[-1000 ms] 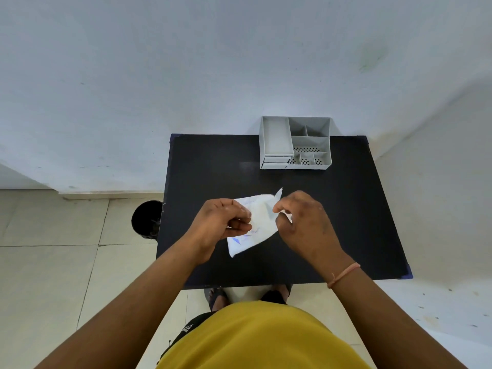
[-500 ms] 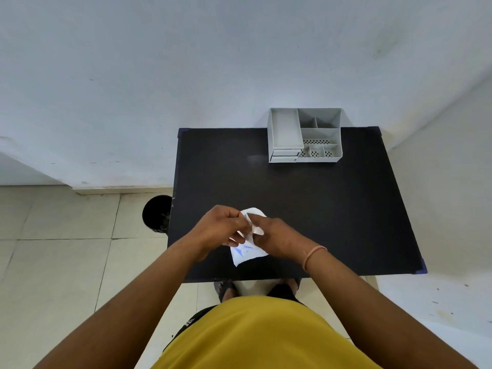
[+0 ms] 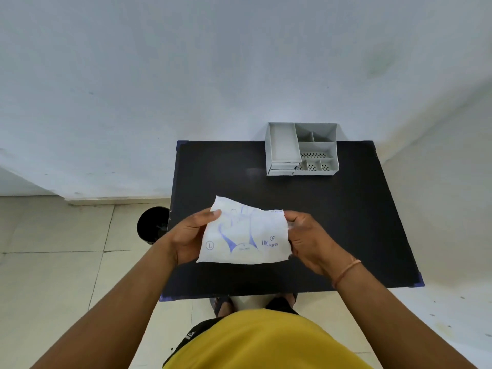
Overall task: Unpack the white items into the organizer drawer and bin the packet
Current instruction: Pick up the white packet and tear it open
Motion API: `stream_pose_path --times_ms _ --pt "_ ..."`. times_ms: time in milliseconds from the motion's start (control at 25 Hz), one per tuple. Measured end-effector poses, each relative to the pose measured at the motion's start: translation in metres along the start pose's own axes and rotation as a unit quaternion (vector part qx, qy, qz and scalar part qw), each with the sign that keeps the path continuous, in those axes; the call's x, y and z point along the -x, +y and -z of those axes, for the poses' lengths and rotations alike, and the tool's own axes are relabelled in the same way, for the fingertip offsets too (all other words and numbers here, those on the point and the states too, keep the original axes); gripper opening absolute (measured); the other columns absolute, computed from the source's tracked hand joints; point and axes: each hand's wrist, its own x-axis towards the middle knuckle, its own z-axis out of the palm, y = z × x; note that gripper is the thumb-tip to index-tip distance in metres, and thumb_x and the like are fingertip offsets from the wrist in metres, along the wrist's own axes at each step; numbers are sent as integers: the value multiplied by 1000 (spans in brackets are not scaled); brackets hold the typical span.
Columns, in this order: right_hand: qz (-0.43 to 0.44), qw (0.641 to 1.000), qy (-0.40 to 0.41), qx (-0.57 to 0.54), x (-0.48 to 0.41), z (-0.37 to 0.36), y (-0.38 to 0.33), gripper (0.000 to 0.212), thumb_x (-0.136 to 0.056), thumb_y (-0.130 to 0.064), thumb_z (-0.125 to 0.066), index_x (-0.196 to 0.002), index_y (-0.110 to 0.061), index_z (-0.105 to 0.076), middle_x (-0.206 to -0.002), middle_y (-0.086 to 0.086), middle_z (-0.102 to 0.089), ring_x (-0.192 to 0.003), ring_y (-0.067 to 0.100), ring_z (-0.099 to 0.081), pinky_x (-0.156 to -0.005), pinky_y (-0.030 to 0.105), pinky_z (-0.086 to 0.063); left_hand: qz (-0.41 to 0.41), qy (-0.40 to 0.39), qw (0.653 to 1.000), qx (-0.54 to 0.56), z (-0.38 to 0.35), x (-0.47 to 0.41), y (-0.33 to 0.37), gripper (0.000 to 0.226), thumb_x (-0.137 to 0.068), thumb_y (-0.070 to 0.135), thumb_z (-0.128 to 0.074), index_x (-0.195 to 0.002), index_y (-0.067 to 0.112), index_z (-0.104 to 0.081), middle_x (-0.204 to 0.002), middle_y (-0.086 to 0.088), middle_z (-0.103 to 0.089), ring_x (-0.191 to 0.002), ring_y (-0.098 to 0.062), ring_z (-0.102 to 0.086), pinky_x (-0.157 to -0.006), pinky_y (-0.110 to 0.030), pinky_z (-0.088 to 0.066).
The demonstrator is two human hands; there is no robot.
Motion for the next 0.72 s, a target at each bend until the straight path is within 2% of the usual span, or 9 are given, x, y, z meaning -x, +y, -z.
stream_pose_path --times_ms 80,160,240,360,440,520,560,640,720 --pt "-33 999 15 -32 -6 8 12 26 -107 -17 -60 -127 -20 -77 -117 11 -82 -107 39 -77 -76 44 -68 -13 16 1000 -17 -5 -11 -3 44 -95 22 -77 -138 18 -72 -145 -24 -69 -119 -45 -75 -85 -56 -66" --pt "-71 987 -5 -143 -8 16 18 30 -108 -21 -57 -132 -13 -74 -126 19 -77 -114 42 -74 -86 50 -67 -31 29 999 -8 -9 -18 -4 48 -93 18 -78 -141 17 -69 -145 -23 -70 -122 -47 -74 -86 -57 -66" --pt "-103 960 -2 -260 -9 22 22 33 -110 -20 -54 -136 -8 -70 -133 22 -73 -119 43 -72 -95 54 -62 -47 29 998 16 -10 -21 -4 51 -93 18 -78 -143 19 -67 -146 -22 -70 -126 -47 -71 -88 -60 -65" --pt "-101 939 -27 -327 -11 28 24 33 -101 -6 -61 -133 1 -70 -135 25 -72 -119 42 -72 -91 48 -65 -73 24 996 39 -15 -21 1 54 -88 23 -85 -140 21 -71 -147 -20 -69 -129 -47 -69 -91 -61 -63" --pt "-106 955 -36 -274 -10 29 20 28 -99 1 -64 -126 -2 -74 -129 22 -75 -113 38 -76 -82 44 -68 -76 19 995 54 -20 -21 5 62 -82 30 -93 -140 20 -72 -148 -20 -69 -131 -46 -68 -91 -60 -62" --pt "-72 993 -8 -95 -13 31 16 25 -96 -1 -72 -113 -17 -79 -115 8 -83 -99 24 -81 -70 35 -68 -74 11 996 50 -26 -21 7 62 -82 34 -93 -139 19 -73 -148 -20 -69 -130 -45 -69 -91 -59 -63" --pt "-33 999 5 -2 -15 31 13 28 -92 -3 -78 -109 -25 -79 -107 -2 -85 -95 16 -82 -67 29 -67 -70 12 997 43 -28 -21 8 62 -81 37 -93 -138 20 -74 -147 -20 -70 -128 -44 -70 -90 -58 -64" --pt "41 995 40 85 -21 33 10 34 -88 -5 -83 -107 -33 -79 -98 -11 -84 -95 10 -80 -68 23 -64 -54 19 998 33 -31 -22 9 66 -75 41 -97 -135 23 -76 -145 -19 -71 -124 -43 -73 -87 -57 -65" --pt "73 989 62 111 -26 41 12 34 -88 -7 -84 -107 -34 -78 -96 -14 -82 -97 11 -80 -67 20 -62 -42 25 998 33 -33 -23 7 71 -73 43 -98 -137 23 -75 -145 -19 -71 -124 -44 -73 -87 -58 -64"
